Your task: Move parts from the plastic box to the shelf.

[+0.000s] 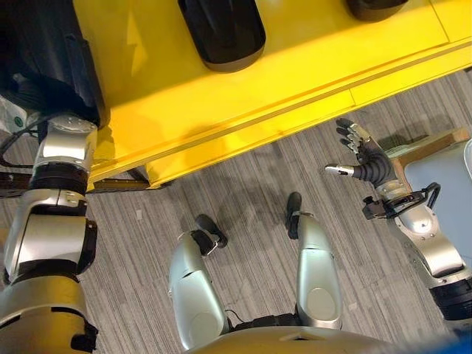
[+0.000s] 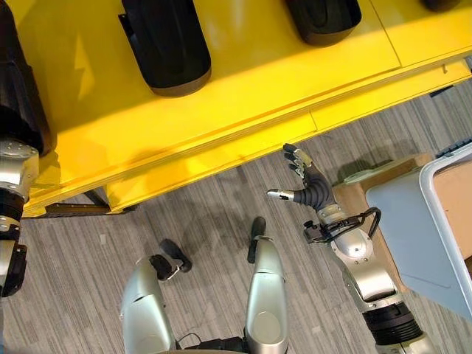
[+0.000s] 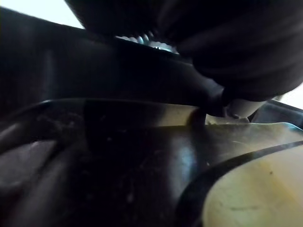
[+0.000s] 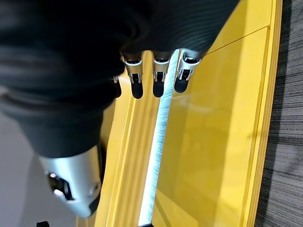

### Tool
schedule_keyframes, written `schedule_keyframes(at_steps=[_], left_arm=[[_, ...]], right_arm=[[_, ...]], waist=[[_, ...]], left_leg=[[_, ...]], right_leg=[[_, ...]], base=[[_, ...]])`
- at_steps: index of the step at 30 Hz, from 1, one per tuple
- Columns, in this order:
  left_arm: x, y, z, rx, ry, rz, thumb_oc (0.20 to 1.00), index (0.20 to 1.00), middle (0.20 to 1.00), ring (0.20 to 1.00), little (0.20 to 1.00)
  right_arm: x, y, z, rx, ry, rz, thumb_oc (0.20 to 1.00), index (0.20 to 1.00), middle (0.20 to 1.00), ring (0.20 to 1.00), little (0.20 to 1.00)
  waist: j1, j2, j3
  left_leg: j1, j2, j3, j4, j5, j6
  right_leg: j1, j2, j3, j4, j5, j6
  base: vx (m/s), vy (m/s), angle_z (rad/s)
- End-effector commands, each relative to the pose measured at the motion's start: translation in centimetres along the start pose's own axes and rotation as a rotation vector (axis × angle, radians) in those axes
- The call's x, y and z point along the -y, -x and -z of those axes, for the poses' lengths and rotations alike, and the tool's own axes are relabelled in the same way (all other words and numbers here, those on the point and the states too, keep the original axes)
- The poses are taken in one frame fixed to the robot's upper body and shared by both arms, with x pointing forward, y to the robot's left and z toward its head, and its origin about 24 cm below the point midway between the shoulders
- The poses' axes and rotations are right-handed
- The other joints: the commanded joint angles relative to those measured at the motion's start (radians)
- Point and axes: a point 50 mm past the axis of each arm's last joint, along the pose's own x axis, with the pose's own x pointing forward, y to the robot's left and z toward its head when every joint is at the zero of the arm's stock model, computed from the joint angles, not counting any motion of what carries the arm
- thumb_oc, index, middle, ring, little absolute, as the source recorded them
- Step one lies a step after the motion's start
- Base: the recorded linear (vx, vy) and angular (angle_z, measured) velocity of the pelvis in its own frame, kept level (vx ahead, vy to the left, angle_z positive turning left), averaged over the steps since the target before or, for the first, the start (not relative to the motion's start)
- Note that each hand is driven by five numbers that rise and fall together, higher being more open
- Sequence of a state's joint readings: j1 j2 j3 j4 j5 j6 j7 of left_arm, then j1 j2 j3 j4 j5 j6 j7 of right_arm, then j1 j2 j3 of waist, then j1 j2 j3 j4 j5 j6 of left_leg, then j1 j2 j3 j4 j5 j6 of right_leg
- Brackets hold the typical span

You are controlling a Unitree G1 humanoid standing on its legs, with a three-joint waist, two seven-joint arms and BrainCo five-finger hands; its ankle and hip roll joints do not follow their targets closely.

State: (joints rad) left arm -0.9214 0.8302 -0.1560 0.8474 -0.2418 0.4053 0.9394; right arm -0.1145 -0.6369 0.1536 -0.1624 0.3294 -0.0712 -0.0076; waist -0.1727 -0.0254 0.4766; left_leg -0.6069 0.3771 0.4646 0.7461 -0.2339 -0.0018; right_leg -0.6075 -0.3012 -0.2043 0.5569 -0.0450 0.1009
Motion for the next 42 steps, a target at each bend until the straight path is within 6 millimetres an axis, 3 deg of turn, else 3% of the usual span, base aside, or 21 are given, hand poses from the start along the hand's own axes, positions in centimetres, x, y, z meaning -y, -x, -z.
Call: schedule_keyframes(at_steps=[1, 8, 9, 10, 22, 35, 42], left_arm=[[0.7, 0.6, 2.3, -0.003, -0.075, 0.021, 0.2, 0.2, 0.2, 0.2, 0.2], [1.1, 1.1, 2.2, -0.035, -0.047, 0.034, 0.2, 0.2, 0.2, 0.2, 0.2], [1.2, 1.1, 2.3, -0.032, -0.055, 0.028, 0.784, 0.784, 0.784, 0.784, 0.784], [1.3, 1.2, 2.4, -0.035, -0.054, 0.031, 1.0, 1.0, 1.0, 1.0, 1.0], [2.4, 2.1, 2.6, -0.247, 0.182, 0.076, 1.0, 1.0, 1.0, 1.0, 1.0], [3.7, 3.8, 5.7, -0.498, 0.353, 0.115, 1.0, 1.0, 1.0, 1.0, 1.0], [4.3, 4.6, 6.8, -0.524, 0.331, 0.134, 1.0, 1.0, 1.0, 1.0, 1.0]], right_arm=[[1.0, -0.5, -1.6, 0.098, 0.017, 0.042, 1.0, 1.0, 1.0, 1.0, 1.0], [1.0, -0.5, -1.3, 0.088, 0.022, 0.038, 1.0, 1.0, 1.0, 1.0, 1.0], [0.9, -0.6, -1.2, 0.087, 0.022, 0.037, 1.0, 1.0, 1.0, 1.0, 1.0], [0.9, -0.6, -1.2, 0.087, 0.023, 0.034, 1.0, 1.0, 1.0, 1.0, 1.0], [0.3, -1.0, -1.3, 0.092, 0.003, 0.021, 1.0, 1.0, 1.0, 1.0, 1.0], [-0.4, -1.1, -1.3, 0.103, -0.024, 0.007, 1.0, 1.0, 1.0, 1.0, 1.0], [-0.6, -1.2, -1.4, 0.108, -0.032, 0.004, 1.0, 1.0, 1.0, 1.0, 1.0]], waist=[[0.007, 0.006, 0.043], [0.004, 0.005, 0.043], [0.004, 0.004, 0.043], [0.003, 0.003, 0.043], [0.003, -0.019, 0.043], [0.005, -0.035, 0.043], [0.006, -0.04, 0.043]], left_leg=[[0.095, -0.107, 0.048, -0.243, 0.114, -0.022], [0.094, -0.103, 0.048, -0.238, 0.118, -0.025], [0.094, -0.101, 0.049, -0.237, 0.119, -0.026], [0.094, -0.1, 0.048, -0.235, 0.118, -0.026], [0.097, -0.087, 0.039, -0.222, 0.119, -0.036], [0.103, -0.081, 0.03, -0.225, 0.125, -0.048], [0.104, -0.078, 0.031, -0.222, 0.125, -0.049]], right_leg=[[-0.062, 0.012, 0.019, 0.223, -0.072, 0.012], [-0.058, 0.012, 0.019, 0.226, -0.082, 0.011], [-0.058, 0.011, 0.019, 0.226, -0.083, 0.011], [-0.057, 0.012, 0.02, 0.225, -0.085, 0.009], [-0.044, 0.023, 0.017, 0.232, -0.093, 0.012], [-0.022, 0.039, 0.008, 0.218, -0.108, 0.012], [-0.016, 0.039, 0.004, 0.216, -0.109, 0.01]], base=[[0.0, 0.0, 0.0], [0.0, 0.0, 0.0], [0.0, 0.0, 0.0], [0.0, 0.0, 0.0], [0.01, -0.02, 0.0], [0.01, -0.012, 0.0], [0.0, 0.0, 0.0]])
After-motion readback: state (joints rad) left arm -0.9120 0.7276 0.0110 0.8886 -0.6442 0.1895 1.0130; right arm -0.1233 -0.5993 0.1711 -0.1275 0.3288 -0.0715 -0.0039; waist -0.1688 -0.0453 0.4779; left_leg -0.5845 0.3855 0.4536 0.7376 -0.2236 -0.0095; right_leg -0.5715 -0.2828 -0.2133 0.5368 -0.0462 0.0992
